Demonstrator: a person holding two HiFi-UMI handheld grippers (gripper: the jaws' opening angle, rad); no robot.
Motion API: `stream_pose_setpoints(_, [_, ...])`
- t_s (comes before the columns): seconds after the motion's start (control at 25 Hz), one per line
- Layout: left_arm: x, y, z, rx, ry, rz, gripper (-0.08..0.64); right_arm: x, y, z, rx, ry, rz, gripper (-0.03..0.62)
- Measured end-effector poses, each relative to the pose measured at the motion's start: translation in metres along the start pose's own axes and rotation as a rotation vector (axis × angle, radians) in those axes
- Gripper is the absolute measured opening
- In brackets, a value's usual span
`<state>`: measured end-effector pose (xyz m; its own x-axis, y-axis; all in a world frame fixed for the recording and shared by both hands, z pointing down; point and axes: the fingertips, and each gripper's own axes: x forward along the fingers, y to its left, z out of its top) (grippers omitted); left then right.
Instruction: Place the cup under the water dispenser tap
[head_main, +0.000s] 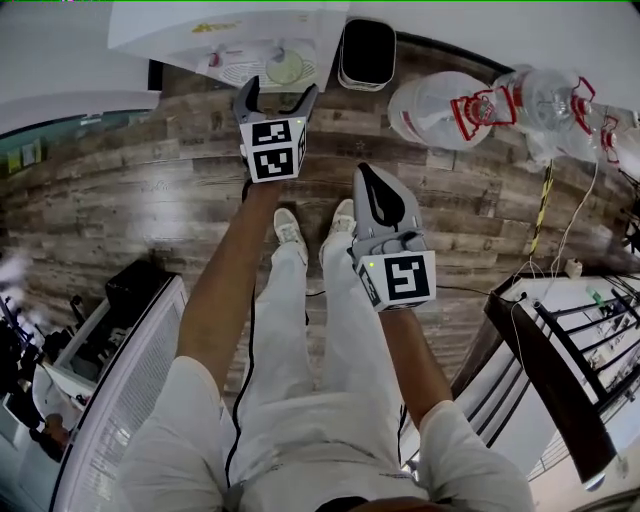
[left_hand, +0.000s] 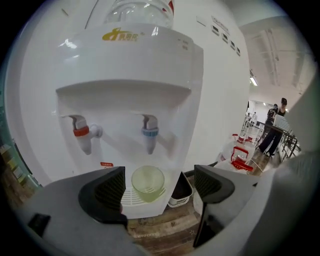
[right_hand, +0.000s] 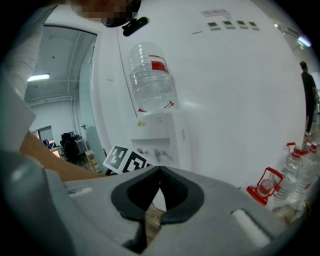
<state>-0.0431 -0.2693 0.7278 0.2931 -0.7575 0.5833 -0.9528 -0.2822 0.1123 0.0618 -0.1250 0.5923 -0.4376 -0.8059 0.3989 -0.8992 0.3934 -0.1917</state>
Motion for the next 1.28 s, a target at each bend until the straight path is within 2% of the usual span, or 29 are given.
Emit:
stream_pose_setpoints(0.16, [-0.033, -0.009, 0.023, -0.005, -0.025, -0.001, 0.413, -0.010, 0.012, 0.020, -0.001, -0.014, 0.010, -0.002])
stream_pose_setpoints(0.4, [-0.097, -0.019, 0.063, -0.004, -0.058, 0.011, 0.342, -0.038, 0.031, 0.060, -0.035, -0.025, 0.016, -0.002])
stream_pose_setpoints(0.76, [-0.205, -0.035, 0.131, -0.046, -0.110, 0.001, 0.234, -0.086, 0.061, 0.129, -0.054, -0.058, 0.005, -0.002])
stream_pose_setpoints(0.96, [-0.255, -0.044, 0.153, -0.034, -0.118, -0.008, 0.179, -0.101, 0.082, 0.162, -0.052, -0.070, 0.012, -0.002])
stream_pose_setpoints(1.12, [-0.296, -0.047, 0.174, -0.035, -0.136, -0.004, 0.116, -0.115, 0.101, 0.186, -0.066, -0.079, 0.030, -0.002])
stream_pose_setpoints(1.28, [-0.333, -0.058, 0.195, -0.029, -0.166, -0.016, 0.020, -0.135, 0.113, 0.205, -0.076, -0.087, 0.042, -0.002])
